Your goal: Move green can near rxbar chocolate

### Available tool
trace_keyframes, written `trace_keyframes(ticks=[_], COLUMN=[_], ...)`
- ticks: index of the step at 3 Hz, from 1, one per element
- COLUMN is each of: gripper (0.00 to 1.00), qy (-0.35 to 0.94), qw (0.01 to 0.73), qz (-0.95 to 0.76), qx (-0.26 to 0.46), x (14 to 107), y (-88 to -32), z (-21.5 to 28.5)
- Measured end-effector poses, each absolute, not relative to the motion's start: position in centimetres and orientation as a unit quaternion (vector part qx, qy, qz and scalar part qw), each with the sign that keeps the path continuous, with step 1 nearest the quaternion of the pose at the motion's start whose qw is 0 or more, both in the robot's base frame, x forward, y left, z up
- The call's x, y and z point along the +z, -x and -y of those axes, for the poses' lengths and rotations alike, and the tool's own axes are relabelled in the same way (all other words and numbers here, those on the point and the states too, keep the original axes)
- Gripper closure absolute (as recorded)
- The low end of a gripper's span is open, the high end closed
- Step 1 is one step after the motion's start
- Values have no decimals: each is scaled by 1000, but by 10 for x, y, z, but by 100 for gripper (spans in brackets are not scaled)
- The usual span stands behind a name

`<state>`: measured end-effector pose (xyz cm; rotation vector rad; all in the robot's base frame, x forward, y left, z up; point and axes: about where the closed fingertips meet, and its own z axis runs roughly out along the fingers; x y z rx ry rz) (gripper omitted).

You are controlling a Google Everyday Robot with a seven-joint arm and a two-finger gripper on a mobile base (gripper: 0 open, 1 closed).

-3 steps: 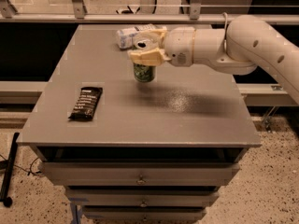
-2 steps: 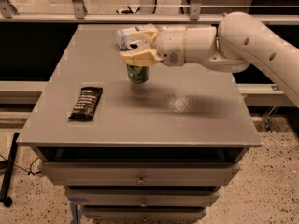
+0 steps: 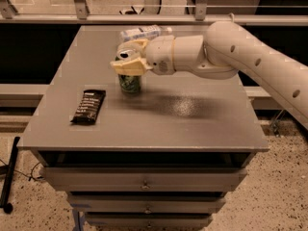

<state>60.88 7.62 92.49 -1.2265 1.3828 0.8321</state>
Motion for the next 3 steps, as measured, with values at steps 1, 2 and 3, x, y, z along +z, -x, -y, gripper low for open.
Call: trace_keyframes(ticks=[1, 2, 3], gripper=[100, 100, 100], qy=[503, 501, 501], qw=[526, 526, 526], qz=[-577, -575, -575], qx=[370, 376, 376], x=[911, 914, 915], y=[-612, -613, -613], z=[-93, -97, -97])
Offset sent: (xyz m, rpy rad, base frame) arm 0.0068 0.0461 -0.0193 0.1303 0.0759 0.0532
